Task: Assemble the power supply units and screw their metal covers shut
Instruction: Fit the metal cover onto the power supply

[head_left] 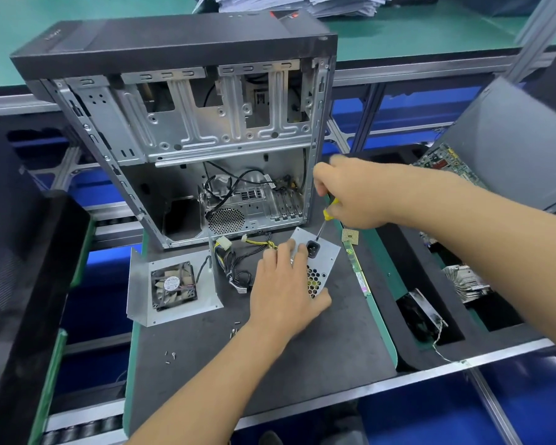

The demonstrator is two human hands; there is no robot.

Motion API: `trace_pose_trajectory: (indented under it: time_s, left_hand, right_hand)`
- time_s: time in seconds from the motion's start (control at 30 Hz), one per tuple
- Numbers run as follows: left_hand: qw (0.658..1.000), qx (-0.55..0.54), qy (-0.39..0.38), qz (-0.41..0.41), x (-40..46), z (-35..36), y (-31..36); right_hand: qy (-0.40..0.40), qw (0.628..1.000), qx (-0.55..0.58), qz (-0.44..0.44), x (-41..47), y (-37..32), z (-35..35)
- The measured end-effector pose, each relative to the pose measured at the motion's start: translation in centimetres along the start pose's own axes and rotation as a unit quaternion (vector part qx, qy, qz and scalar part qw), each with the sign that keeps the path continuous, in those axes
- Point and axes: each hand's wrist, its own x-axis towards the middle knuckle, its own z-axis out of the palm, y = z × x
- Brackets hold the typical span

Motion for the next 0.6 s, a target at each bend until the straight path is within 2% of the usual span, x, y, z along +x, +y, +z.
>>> trace_pose_trajectory:
  time_s: [0.17, 0.3, 0.47, 0.6]
  left_hand:
    - [1.0, 0.007, -0.002, 0.0, -0.02, 0.01, 0.1]
    - [1.0, 0.007, -0.003, 0.0, -0.01, 0.0, 0.16]
    - [1.0, 0.008, -0.003, 0.001, 0.01, 0.0, 0.18]
    - [1.0, -0.002, 0.001, 0.001, 0.01, 0.1, 0.19]
  right_hand:
    - [-0.001, 0.999, -0.038, 0.015, 0.43, 0.16, 0.05]
    - [0.0, 0.999, 0.05, 0.002, -0.08, 0.46, 0.05]
    - [0.03, 0.999, 0.023, 0.038, 0.25, 0.48, 0.39]
    - [0.003, 0.999, 0.041, -0.007, -0.06, 0.36, 0.0]
